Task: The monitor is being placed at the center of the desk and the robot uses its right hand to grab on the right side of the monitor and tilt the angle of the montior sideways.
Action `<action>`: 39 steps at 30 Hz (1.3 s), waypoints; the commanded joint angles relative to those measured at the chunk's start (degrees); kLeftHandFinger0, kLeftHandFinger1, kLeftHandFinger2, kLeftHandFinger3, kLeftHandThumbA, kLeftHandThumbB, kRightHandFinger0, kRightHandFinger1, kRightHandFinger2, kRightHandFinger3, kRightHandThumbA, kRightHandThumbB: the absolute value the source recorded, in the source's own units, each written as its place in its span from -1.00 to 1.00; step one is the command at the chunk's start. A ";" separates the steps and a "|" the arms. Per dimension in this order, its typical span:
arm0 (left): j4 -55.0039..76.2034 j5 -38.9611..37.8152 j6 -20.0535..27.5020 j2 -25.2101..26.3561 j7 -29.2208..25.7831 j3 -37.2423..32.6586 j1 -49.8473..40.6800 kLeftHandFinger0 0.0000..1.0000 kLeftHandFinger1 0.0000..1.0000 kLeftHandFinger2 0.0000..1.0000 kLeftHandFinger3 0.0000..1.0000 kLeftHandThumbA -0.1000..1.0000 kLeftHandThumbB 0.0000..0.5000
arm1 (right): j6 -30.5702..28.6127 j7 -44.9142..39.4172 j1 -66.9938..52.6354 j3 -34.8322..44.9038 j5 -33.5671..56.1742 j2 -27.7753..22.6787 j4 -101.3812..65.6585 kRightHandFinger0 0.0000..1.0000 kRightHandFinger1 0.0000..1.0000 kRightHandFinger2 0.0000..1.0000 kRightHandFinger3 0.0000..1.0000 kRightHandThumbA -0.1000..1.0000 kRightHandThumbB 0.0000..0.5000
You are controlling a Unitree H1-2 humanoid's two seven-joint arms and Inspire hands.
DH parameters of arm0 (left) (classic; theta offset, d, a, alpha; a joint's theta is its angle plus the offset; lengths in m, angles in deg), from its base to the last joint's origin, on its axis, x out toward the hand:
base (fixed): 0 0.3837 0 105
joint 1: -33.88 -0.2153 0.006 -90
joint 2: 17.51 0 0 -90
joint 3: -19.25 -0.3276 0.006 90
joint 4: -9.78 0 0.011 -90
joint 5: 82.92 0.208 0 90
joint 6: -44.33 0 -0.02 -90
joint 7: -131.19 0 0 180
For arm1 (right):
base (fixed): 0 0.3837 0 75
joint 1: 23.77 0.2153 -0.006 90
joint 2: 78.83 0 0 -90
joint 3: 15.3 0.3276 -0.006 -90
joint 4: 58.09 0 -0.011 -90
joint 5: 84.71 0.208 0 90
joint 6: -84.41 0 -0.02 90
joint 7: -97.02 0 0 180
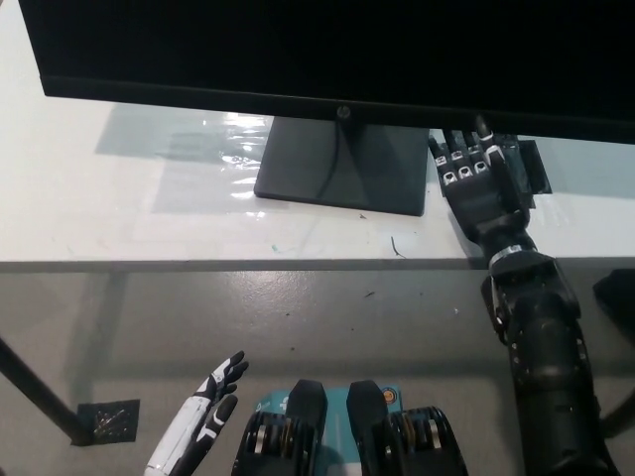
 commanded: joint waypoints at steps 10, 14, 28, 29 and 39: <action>1.47 0.23 2.29 0.95 -1.42 -0.05 0.81 1.00 1.00 1.00 1.00 1.00 0.22 | -2.76 -6.32 8.41 3.59 -3.82 -2.09 9.27 1.00 1.00 1.00 1.00 1.00 0.40; 1.38 0.28 2.29 1.04 -1.50 -0.06 0.81 1.00 1.00 1.00 1.00 1.00 0.21 | -3.05 -6.78 9.58 4.56 -4.55 -2.38 10.78 1.00 1.00 1.00 1.00 1.00 0.44; 1.50 -0.11 2.29 0.99 -1.38 -0.08 0.57 1.00 1.00 1.00 1.00 1.00 0.24 | -5.43 -10.14 14.37 7.36 -7.37 -4.34 20.33 1.00 1.00 1.00 1.00 1.00 0.47; 1.47 -0.09 2.29 1.00 -1.42 -0.10 0.58 1.00 1.00 1.00 1.00 1.00 0.24 | -5.52 -10.43 14.82 7.63 -7.56 -4.53 21.10 1.00 1.00 1.00 1.00 1.00 0.48; 1.45 0.48 2.29 1.04 -2.10 -0.31 0.78 1.00 1.00 1.00 1.00 1.00 0.21 | -7.60 -13.07 17.76 9.26 -9.39 -5.50 27.25 1.00 1.00 1.00 1.00 1.00 0.40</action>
